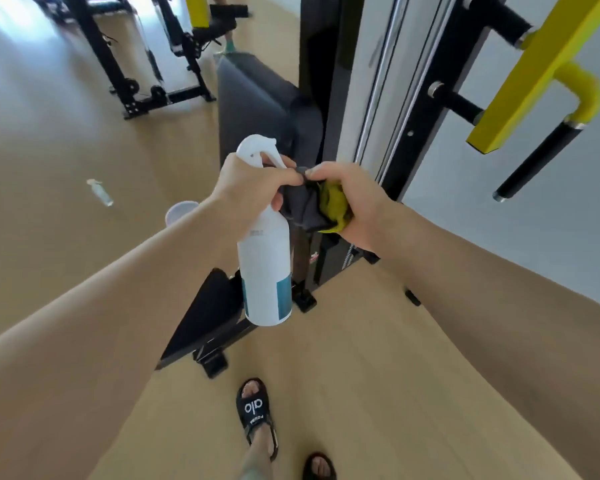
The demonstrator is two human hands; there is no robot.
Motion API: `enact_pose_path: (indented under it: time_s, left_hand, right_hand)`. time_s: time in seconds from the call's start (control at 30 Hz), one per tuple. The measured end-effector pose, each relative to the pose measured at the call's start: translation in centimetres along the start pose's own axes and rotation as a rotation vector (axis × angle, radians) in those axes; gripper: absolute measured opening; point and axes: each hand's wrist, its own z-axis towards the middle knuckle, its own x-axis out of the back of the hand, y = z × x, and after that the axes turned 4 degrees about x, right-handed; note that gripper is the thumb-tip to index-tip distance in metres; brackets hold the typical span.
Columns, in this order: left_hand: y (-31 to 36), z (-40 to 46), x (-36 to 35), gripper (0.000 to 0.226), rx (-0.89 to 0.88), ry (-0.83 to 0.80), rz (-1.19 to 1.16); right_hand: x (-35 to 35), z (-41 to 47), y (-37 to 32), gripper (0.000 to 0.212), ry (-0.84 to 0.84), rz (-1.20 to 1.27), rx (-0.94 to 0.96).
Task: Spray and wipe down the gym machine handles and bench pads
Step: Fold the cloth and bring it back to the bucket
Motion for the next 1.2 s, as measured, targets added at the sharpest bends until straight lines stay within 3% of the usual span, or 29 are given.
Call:
enact_pose_path:
  time_s: [0.27, 0.4, 0.6, 0.87, 1.2]
  left_hand:
    - [-11.1, -5.5, 19.0, 0.026, 0.259, 0.346, -0.023]
    - [-17.3, -7.3, 28.9, 0.01, 0.319, 0.453, -0.015]
    - [-25.5, -6.1, 40.0, 0.01, 0.377, 0.475, 0.053]
    - [-29.0, 2.0, 47.5, 0.014, 0.318, 0.456, 0.063]
    - [-28.9, 19.2, 50.8, 0.013, 0.332, 0.336, 0.03]
  right_hand:
    - [-18.9, 3.3, 8.4, 0.076, -0.122, -0.124, -0.116]
    - [-30.8, 5.5, 14.0, 0.078, -0.148, -0.18, -0.184]
    - [-43.2, 9.8, 21.1, 0.053, -0.011, -0.33, -0.227]
    - [-49.0, 19.0, 23.3, 0.035, 0.131, -0.365, -0.204]
    - [-51.0, 34.9, 21.6, 0.031, 0.395, -0.177, -0.201]
